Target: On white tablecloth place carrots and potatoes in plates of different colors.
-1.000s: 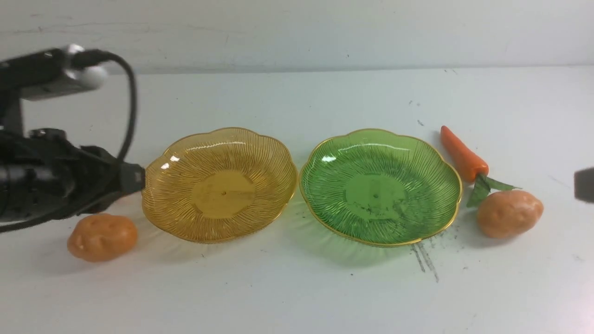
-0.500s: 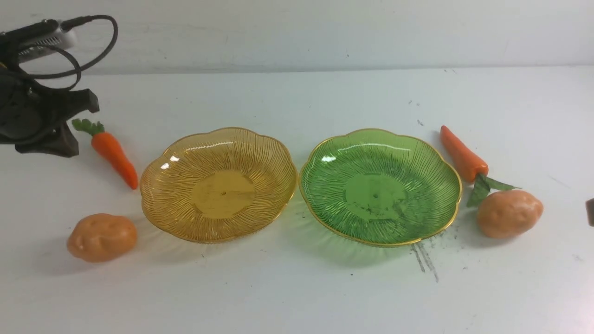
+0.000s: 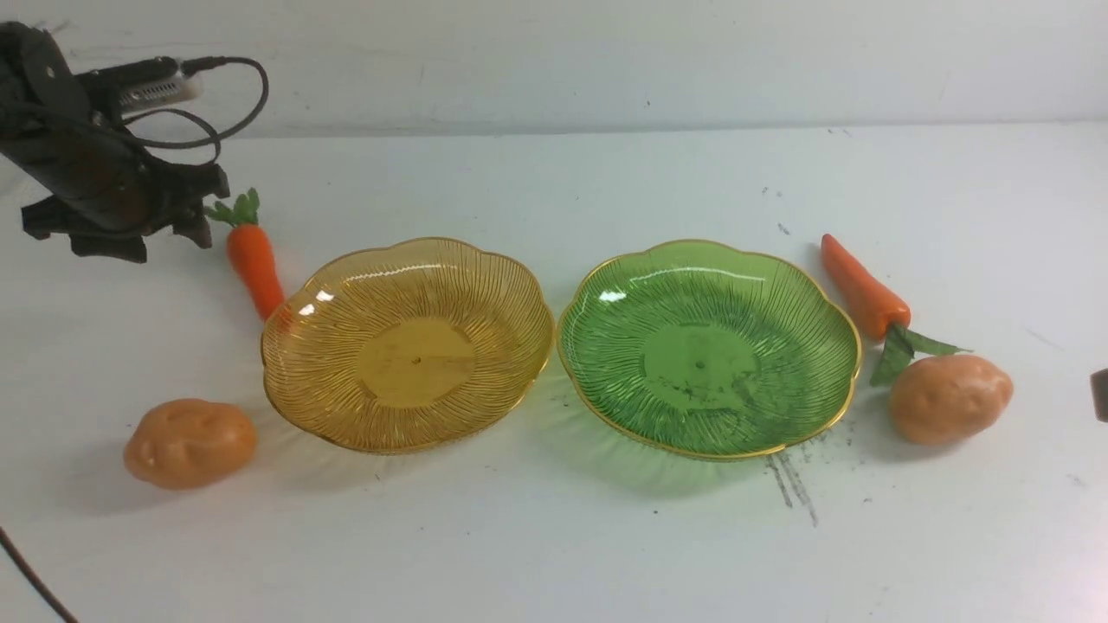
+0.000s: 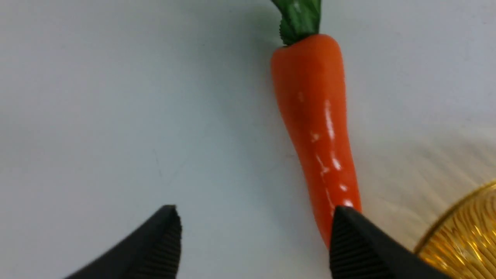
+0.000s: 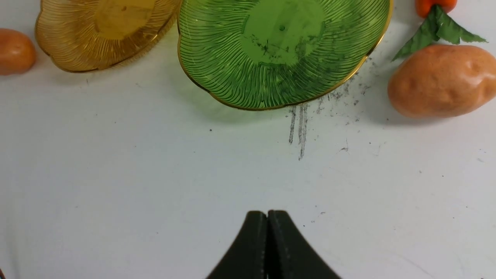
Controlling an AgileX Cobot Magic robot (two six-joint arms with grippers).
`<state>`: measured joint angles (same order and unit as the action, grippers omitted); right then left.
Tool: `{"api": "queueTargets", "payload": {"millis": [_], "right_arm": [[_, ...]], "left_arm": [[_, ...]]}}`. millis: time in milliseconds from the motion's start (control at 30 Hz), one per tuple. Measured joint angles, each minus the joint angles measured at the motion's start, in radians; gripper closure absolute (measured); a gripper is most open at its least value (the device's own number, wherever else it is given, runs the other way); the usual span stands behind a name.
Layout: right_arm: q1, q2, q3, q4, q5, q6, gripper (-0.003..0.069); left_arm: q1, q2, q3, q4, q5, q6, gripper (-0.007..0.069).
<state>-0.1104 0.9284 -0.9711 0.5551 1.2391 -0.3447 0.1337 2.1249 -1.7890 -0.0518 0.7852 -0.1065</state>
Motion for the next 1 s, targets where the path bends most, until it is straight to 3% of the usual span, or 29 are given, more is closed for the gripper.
{"api": "queueTargets", "payload": {"millis": [67,200,467,767,1000], "right_arm": [[0.000,0.000,0.000,0.000,0.000,0.002,0.0676],[0.000,0.000,0.000,0.000,0.001,0.003,0.0676],[0.000,0.000,0.000,0.001,0.008,0.003,0.0676],[0.000,0.000,0.000,0.002,0.008,0.003,0.0676],[0.000,0.000,0.000,0.003,0.008,0.004,0.0676]], "left_arm": [[-0.010,0.046,-0.017,0.000,-0.037,0.002,0.0036],[-0.037,0.101,-0.028,-0.005,-0.109,0.007,-0.0015],[-0.066,0.165,-0.040,-0.027,-0.242,0.008,-0.0016],[-0.071,0.174,-0.092,-0.079,-0.242,0.020,-0.0006],[-0.122,0.183,-0.120,-0.093,-0.250,0.107,-0.0002]]}}
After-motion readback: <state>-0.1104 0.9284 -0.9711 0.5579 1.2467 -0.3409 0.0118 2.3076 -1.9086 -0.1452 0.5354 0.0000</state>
